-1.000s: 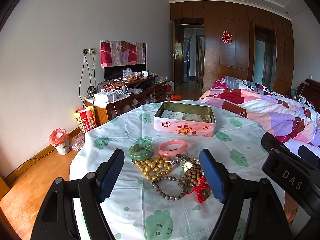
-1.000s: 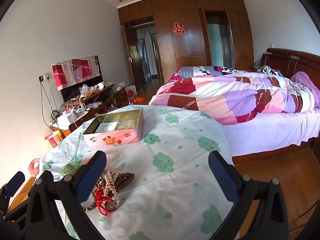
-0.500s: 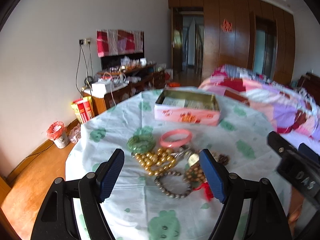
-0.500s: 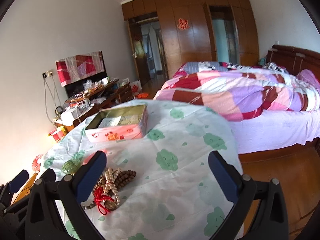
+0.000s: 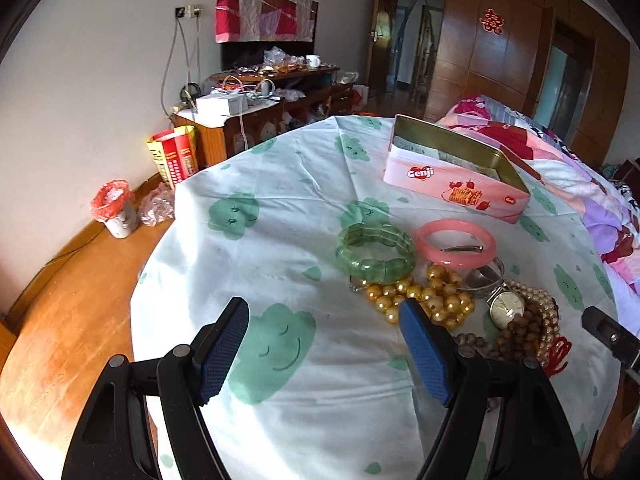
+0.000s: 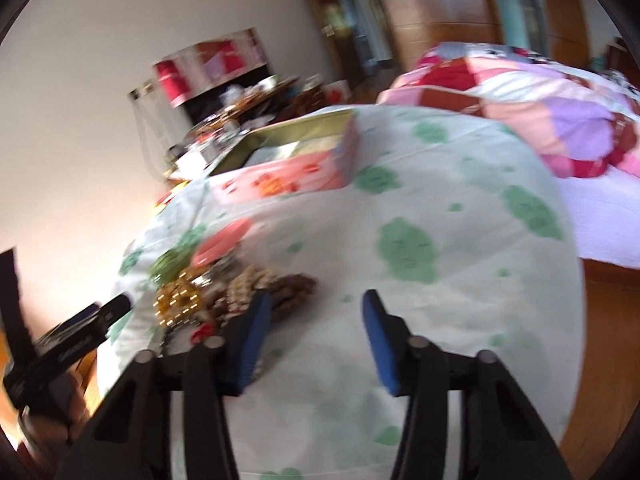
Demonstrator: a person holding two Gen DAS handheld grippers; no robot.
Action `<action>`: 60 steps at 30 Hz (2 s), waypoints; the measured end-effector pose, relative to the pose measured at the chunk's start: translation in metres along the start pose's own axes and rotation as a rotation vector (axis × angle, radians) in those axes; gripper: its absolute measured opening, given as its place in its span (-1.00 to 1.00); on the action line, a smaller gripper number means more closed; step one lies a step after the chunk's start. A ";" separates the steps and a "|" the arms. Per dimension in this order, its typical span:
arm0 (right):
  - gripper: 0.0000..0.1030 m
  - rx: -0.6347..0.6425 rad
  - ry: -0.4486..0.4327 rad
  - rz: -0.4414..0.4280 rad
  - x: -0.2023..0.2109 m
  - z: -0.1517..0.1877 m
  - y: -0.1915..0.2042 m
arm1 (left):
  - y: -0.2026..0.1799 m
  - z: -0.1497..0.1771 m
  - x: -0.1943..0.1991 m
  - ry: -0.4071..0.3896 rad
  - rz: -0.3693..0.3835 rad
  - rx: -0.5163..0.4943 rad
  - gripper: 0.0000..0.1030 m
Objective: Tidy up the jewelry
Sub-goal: 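Grasp the green jade bangle with the left tool while the right tool grasps the pink bangle, then carry both bangles into the pink tin and open both tools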
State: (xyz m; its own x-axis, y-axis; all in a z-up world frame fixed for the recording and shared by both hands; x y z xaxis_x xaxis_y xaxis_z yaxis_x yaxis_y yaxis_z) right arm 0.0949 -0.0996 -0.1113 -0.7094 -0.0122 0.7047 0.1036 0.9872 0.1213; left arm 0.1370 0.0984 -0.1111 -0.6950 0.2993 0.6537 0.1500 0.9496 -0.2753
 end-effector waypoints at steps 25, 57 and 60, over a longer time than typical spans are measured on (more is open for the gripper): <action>-0.16 0.068 0.270 -0.226 -0.098 -0.075 0.053 | 0.012 -0.040 -0.072 0.226 0.048 -0.004 -0.12; -0.73 -0.128 0.033 -0.358 -0.090 -0.201 0.030 | -0.060 -0.142 -0.074 -0.077 0.257 -0.107 -0.89; -0.73 -0.172 0.039 -0.329 -0.113 -0.213 0.019 | -0.072 -0.154 -0.093 -0.076 0.266 -0.123 -0.89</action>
State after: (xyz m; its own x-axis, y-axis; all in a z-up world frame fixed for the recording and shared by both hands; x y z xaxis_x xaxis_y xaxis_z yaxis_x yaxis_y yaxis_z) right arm 0.3256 -0.1131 -0.0400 -0.6974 -0.3338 0.6342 -0.0074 0.8882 0.4593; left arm 0.2997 0.0168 -0.0434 -0.6699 0.5355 0.5143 0.4148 0.8444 -0.3389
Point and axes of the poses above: each gripper's, at about its wrist camera, not at the fingertips, and x roughly against the way its jaws point, y to its left, z to its underside, the point moved 8 cm from there along -x, roughly the way its jaws point, and after that the axes turned 15 degrees about z, right-handed, at the moved point
